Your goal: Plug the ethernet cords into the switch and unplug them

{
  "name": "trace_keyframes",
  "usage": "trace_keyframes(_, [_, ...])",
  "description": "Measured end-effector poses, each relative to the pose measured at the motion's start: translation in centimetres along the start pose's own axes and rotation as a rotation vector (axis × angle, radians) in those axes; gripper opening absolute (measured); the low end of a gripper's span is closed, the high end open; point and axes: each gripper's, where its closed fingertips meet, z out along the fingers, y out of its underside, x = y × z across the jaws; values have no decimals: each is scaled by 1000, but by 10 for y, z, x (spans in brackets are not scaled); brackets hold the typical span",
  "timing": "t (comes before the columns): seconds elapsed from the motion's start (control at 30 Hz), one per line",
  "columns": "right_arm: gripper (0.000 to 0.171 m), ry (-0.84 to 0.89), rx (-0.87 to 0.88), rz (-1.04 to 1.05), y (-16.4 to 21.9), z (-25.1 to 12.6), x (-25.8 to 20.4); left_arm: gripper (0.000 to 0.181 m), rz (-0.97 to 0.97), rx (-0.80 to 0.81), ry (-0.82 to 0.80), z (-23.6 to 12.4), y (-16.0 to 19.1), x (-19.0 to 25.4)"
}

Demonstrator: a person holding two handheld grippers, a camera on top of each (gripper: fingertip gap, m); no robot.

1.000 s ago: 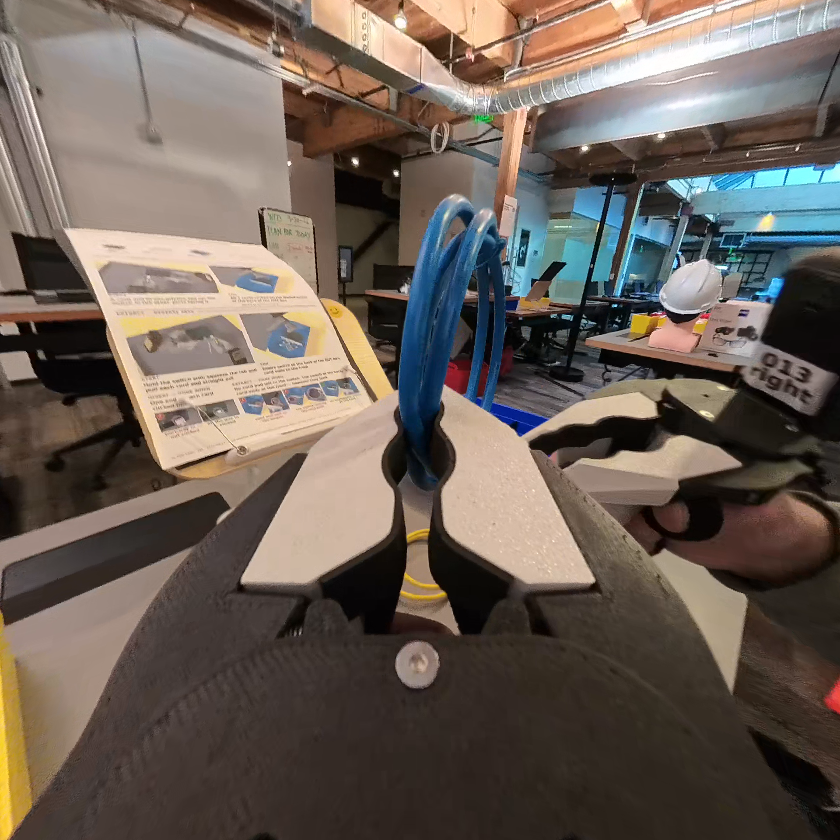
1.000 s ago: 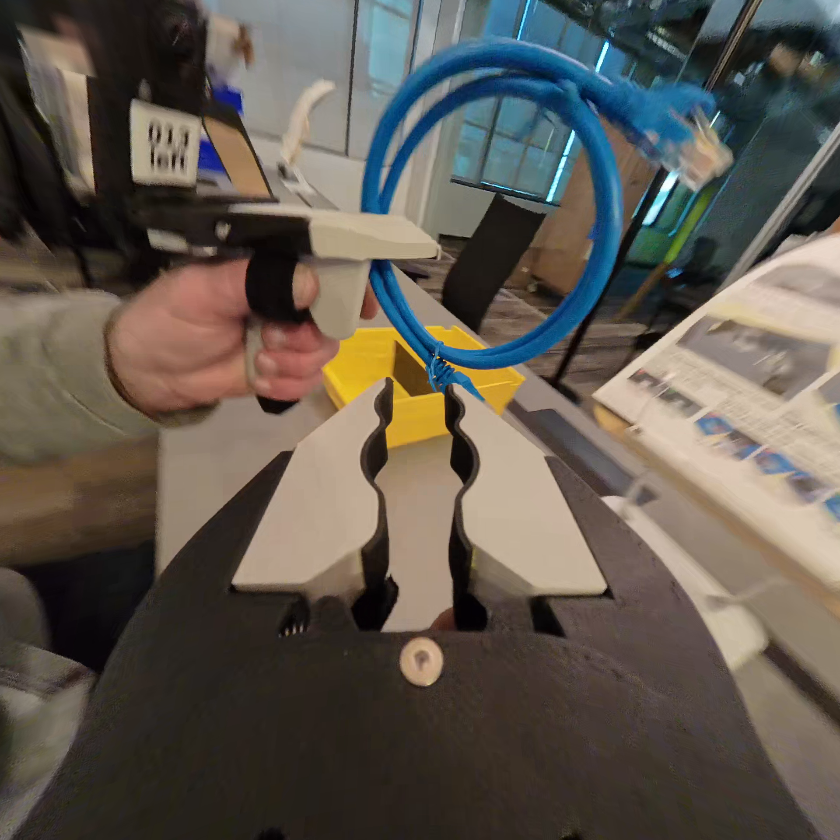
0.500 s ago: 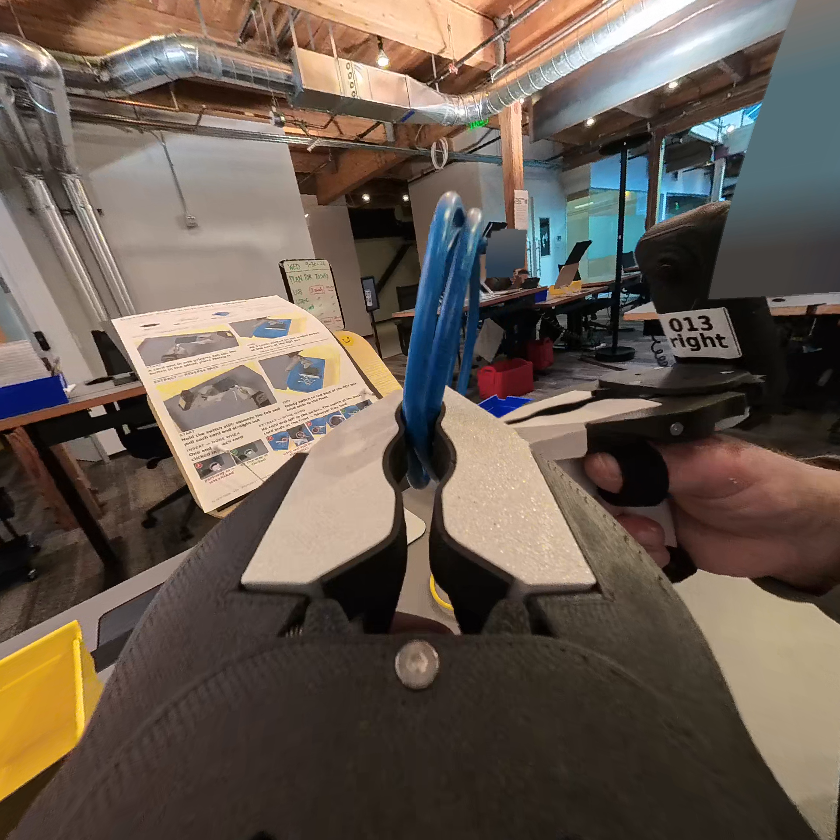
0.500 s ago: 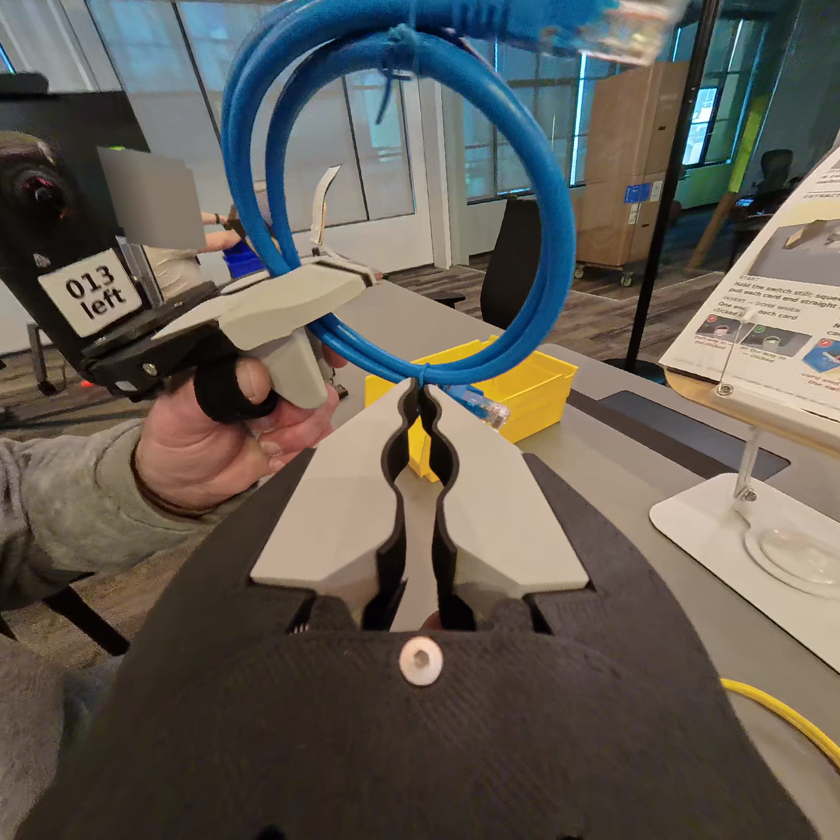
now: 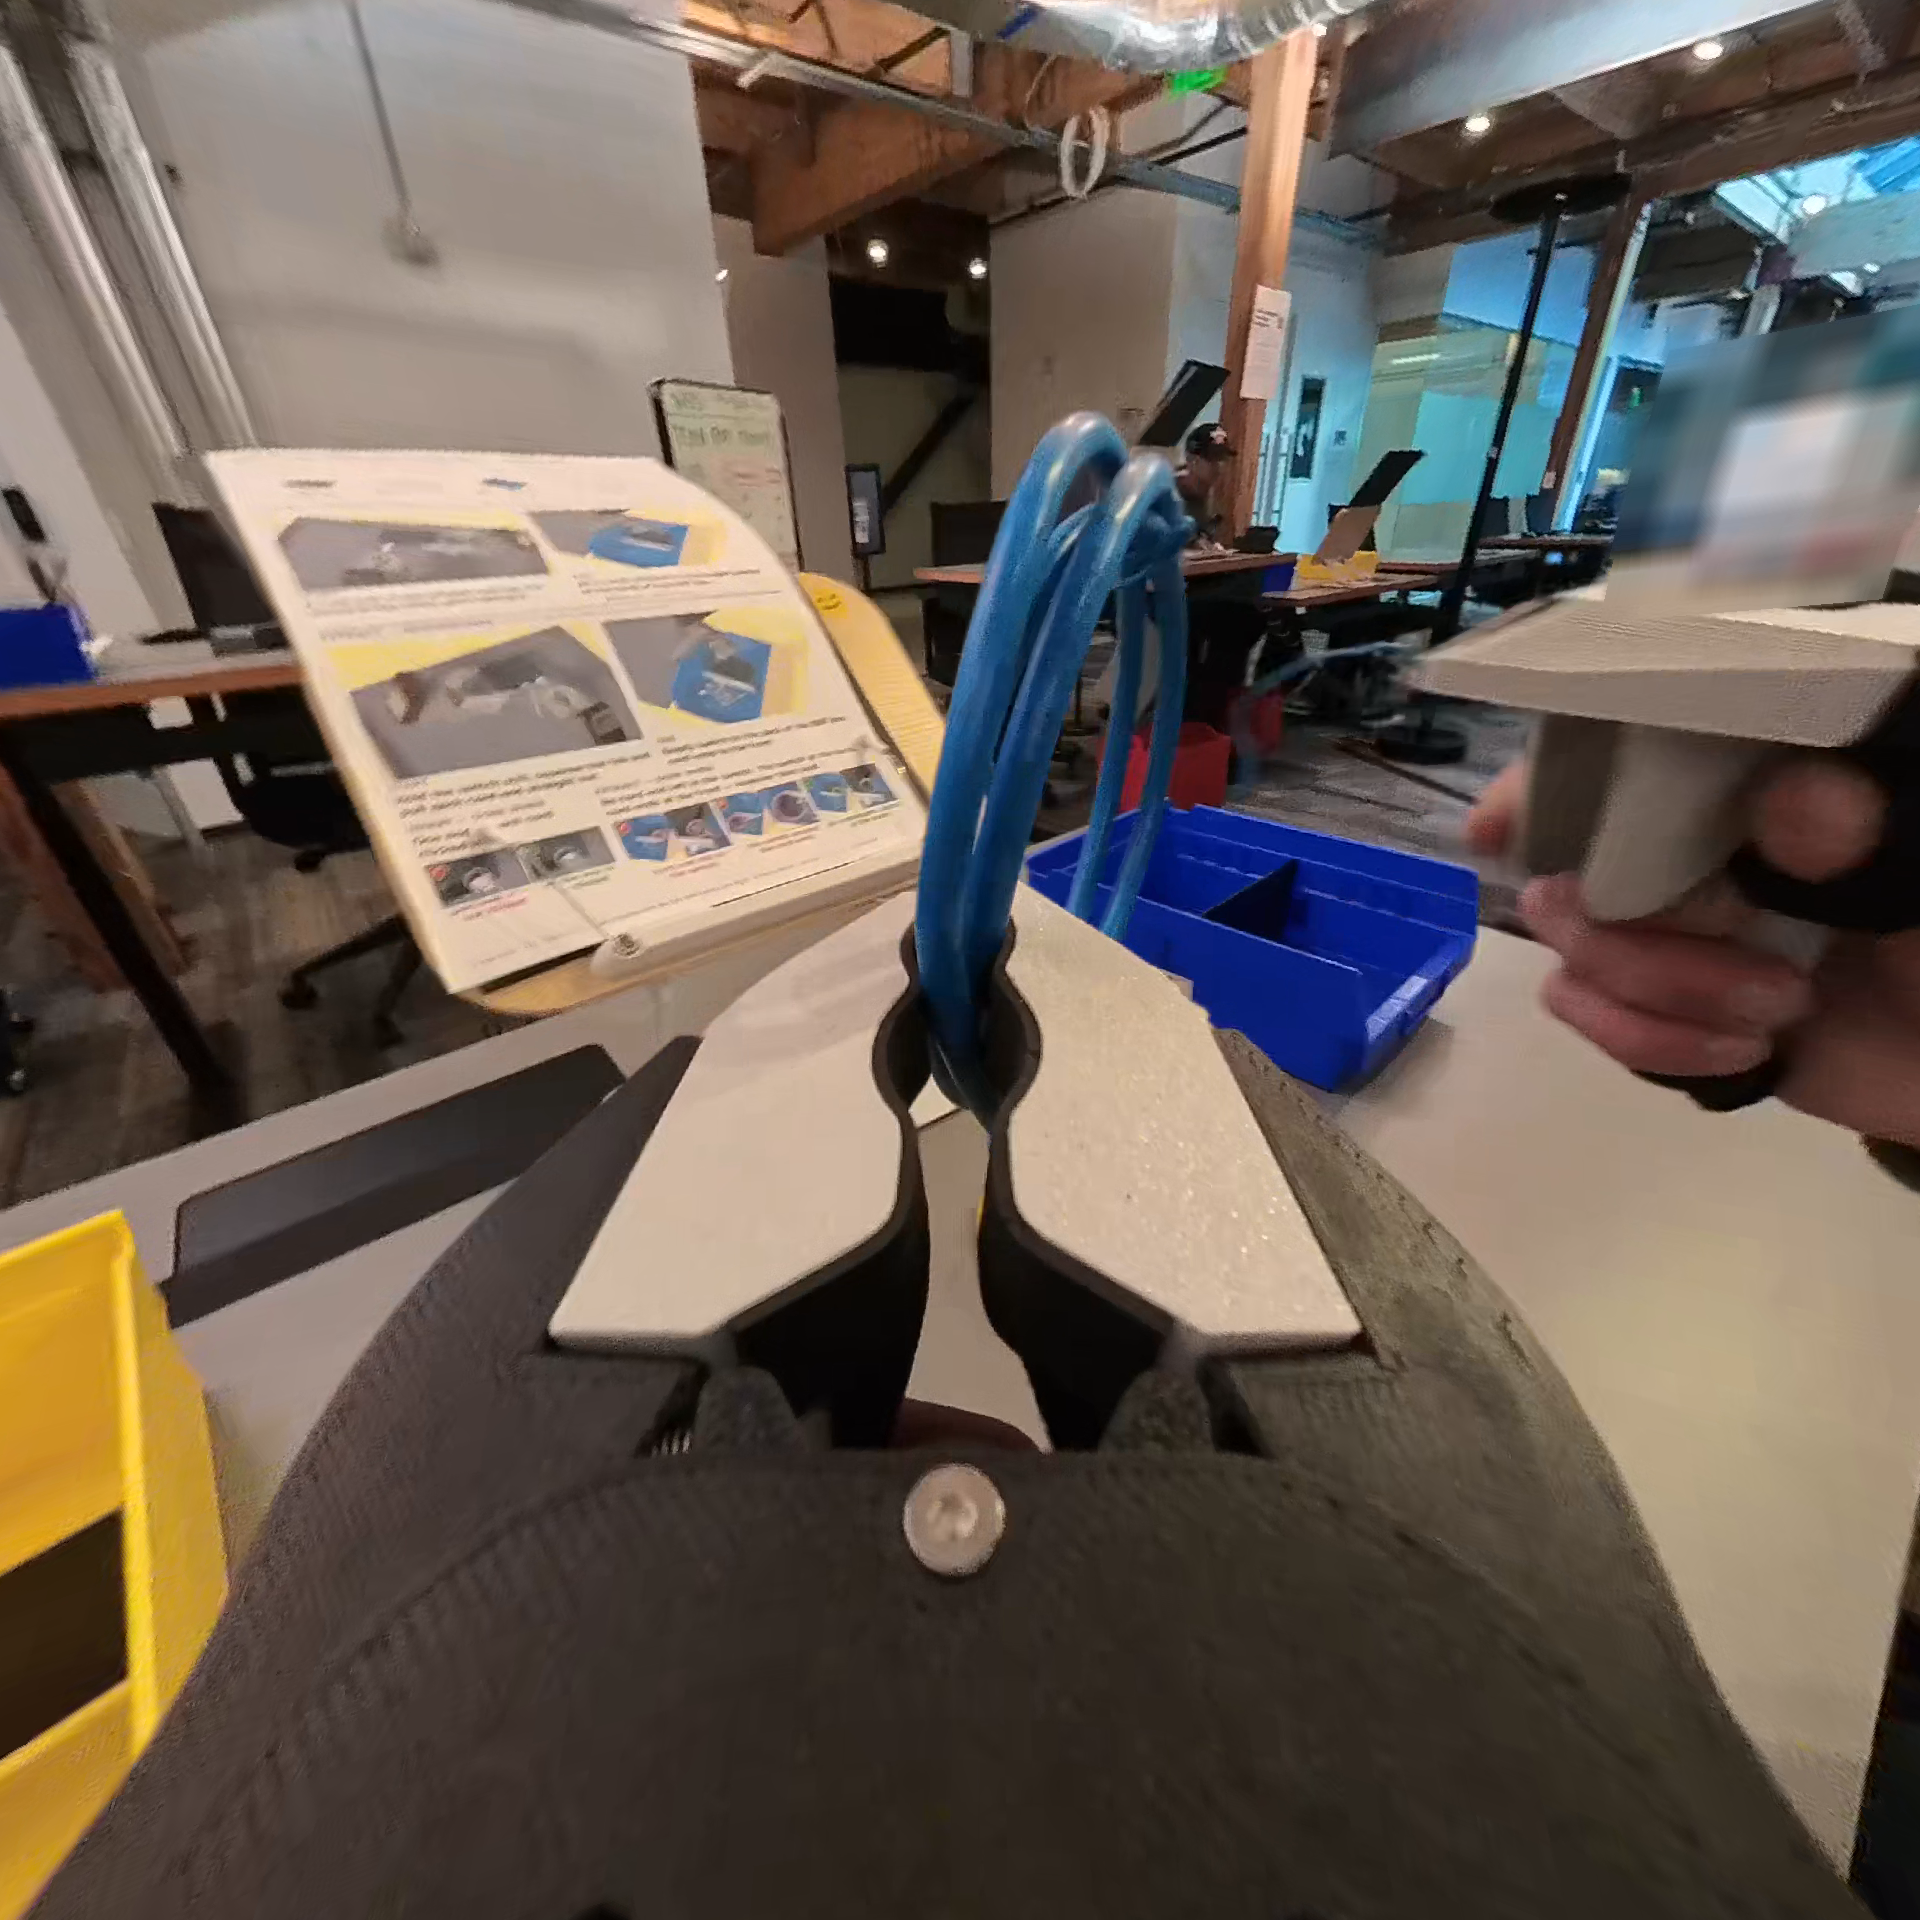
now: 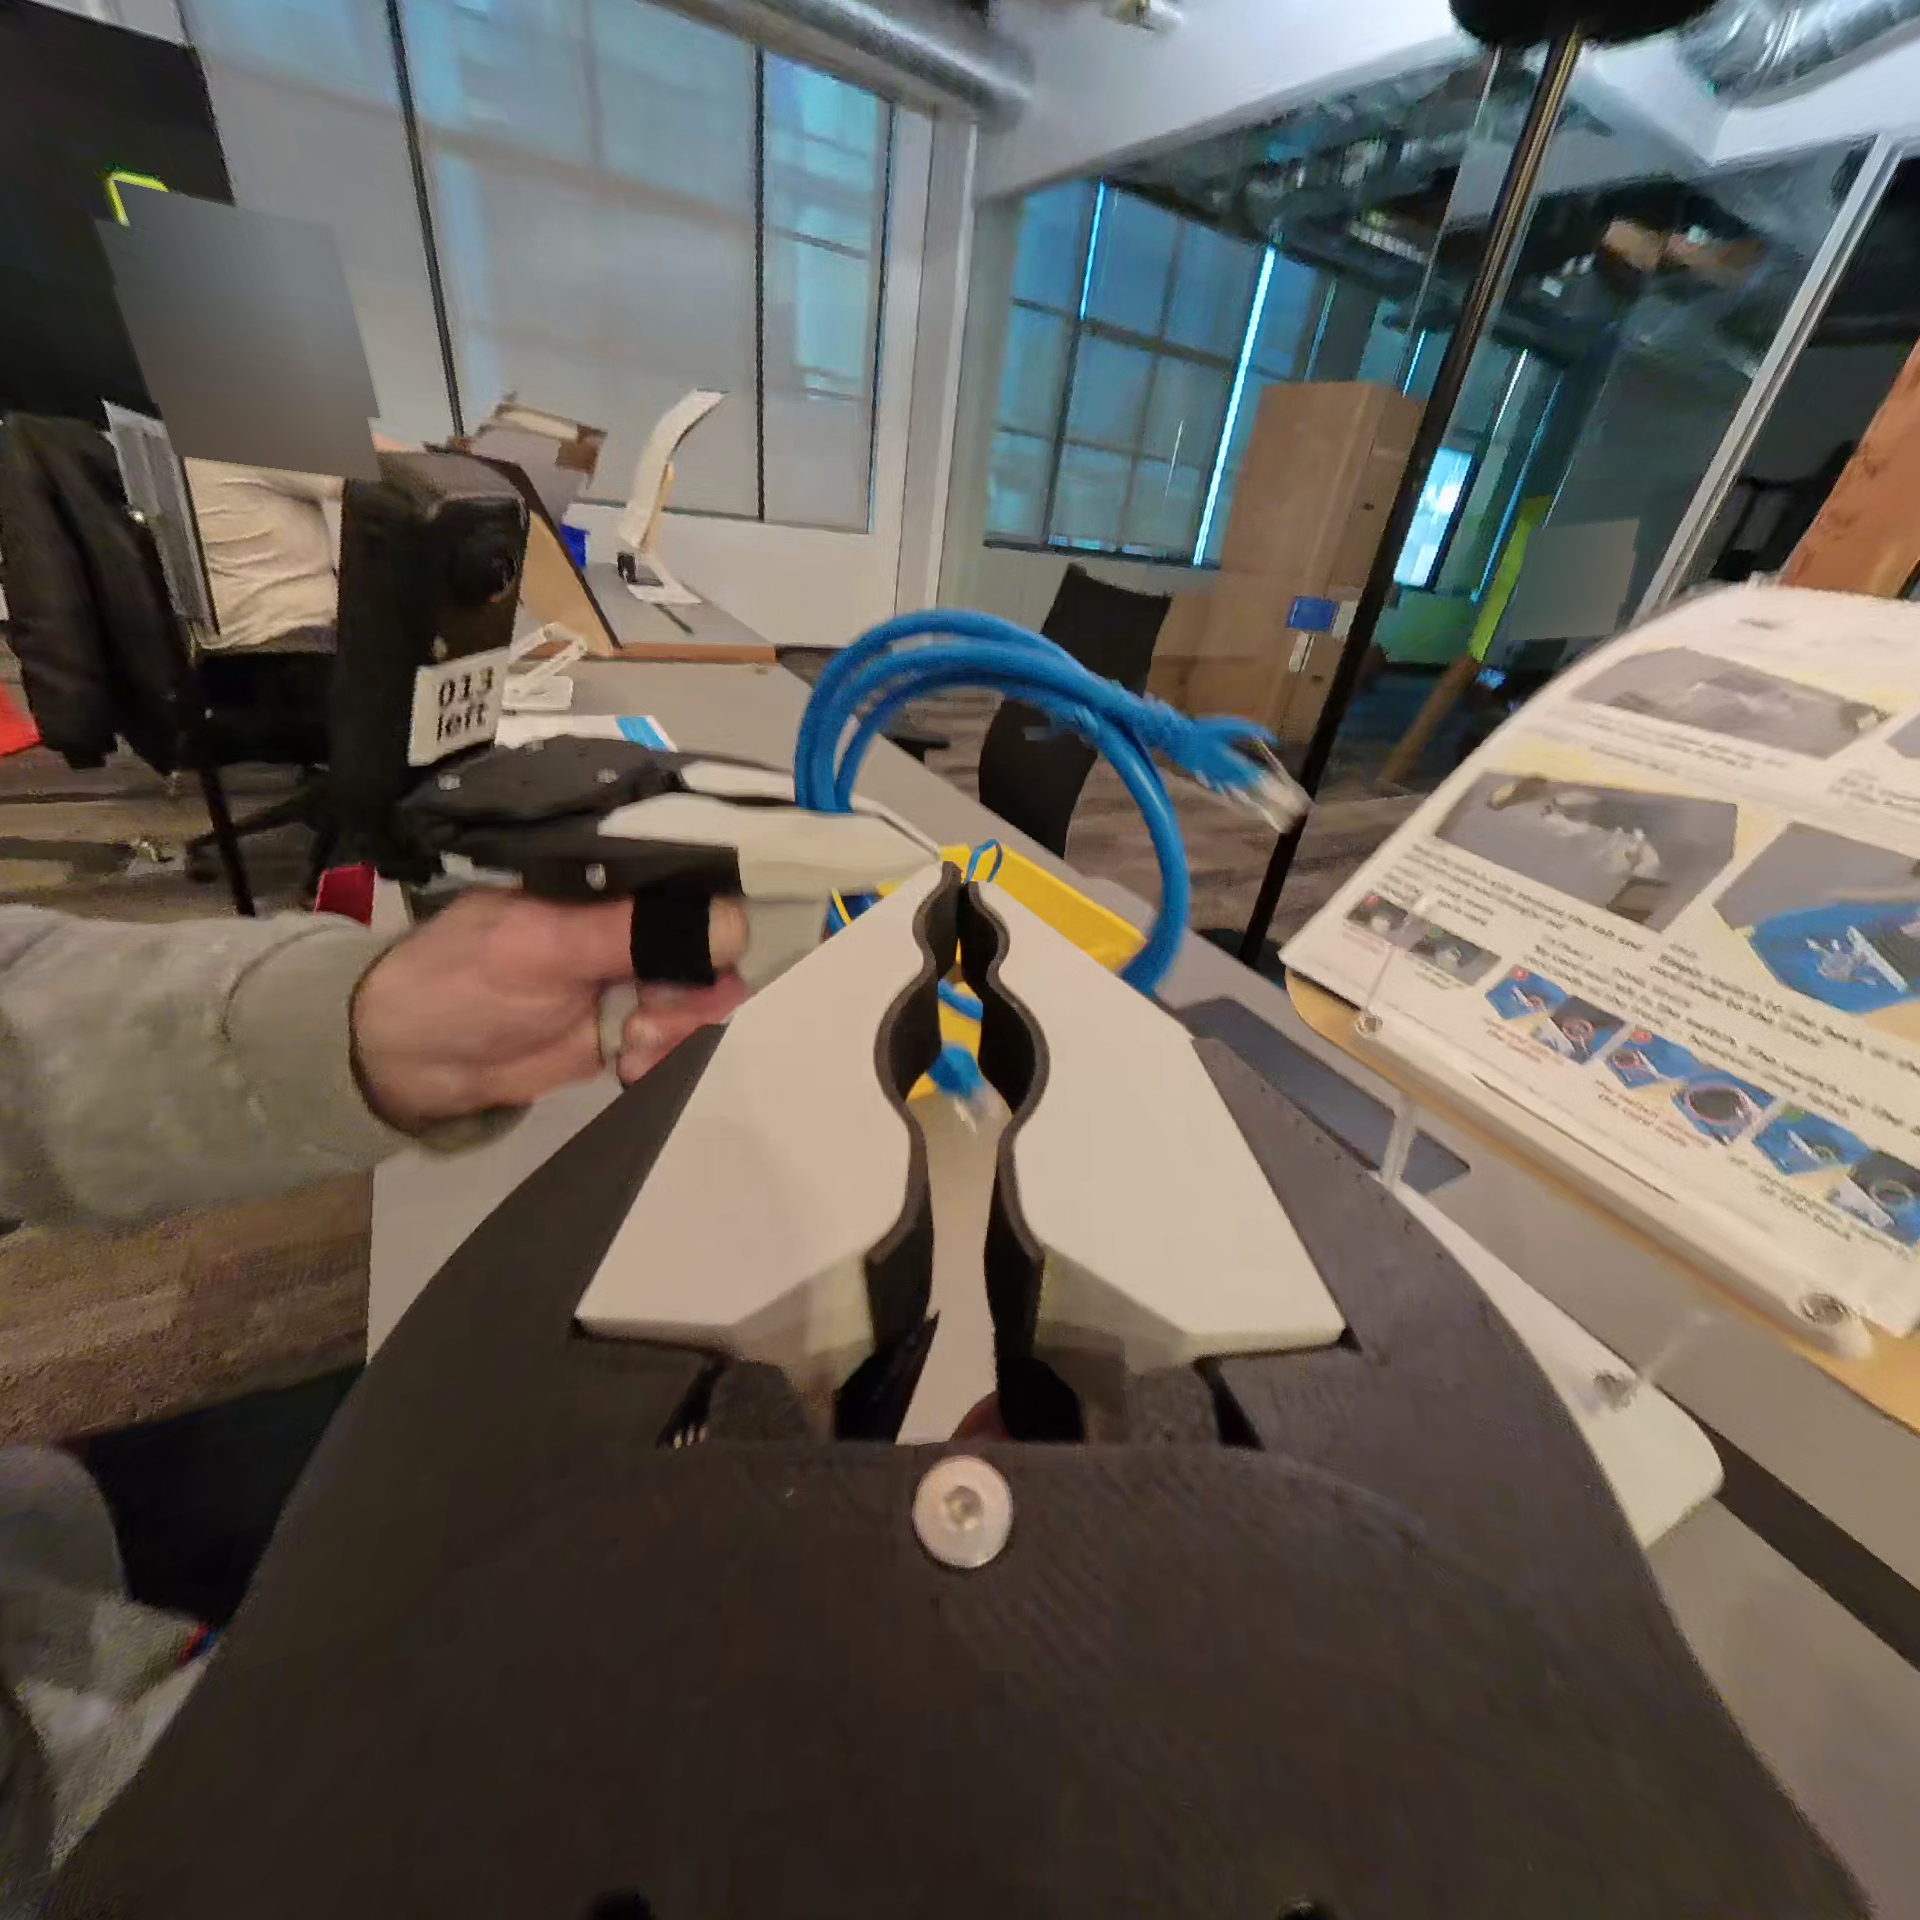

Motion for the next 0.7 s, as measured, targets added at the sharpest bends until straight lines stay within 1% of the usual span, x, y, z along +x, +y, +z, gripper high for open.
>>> trace_keyframes(0.03, [0,-15,-46,5,8,-6,7,5,-19,-6,-12,0,2,-10])
trace_keyframes(0.07, [0,-53,-130,12,24,-13,12,5,-39,-17,-9,-1,4,-16])
trace_keyframes(0.17, [0,15,-292,-3,66,-44,52,5,-113,-26,4,-3,6,-31])
trace_keyframes(0.2, [0,5,-353,28,84,-53,60,5,-125,-34,20,-2,8,-31])
trace_keyframes(0.27, [0,35,-414,114,113,-64,79,5,-138,-45,29,2,12,-31])
trace_keyframes(0.33, [0,60,-510,142,146,-75,92,5,-145,-67,52,5,19,-25])
trace_keyframes(0.43, [2,93,-741,120,200,-101,106,5,-137,-92,68,7,26,-19])
trace_keyframes(0.5, [12,98,-848,114,225,-119,109,5,-156,-101,85,8,29,-16])
trace_keyframes(0.57, [23,41,-912,148,243,-128,99,5,-185,-113,103,10,33,-14])
trace_keyframes(0.6, [28,18,-971,154,254,-135,94,5,-192,-120,108,11,36,-14])
trace_keyframes(0.63, [45,8,-1030,151,264,-141,91,5,-198,-127,112,12,39,-13])
trace_keyframes(0.67, [55,11,-1066,139,270,-145,90,5,-205,-133,117,13,41,-11])
trace_keyframes(0.7, [54,21,-1078,125,273,-147,92,5,-217,-141,125,14,44,-10])
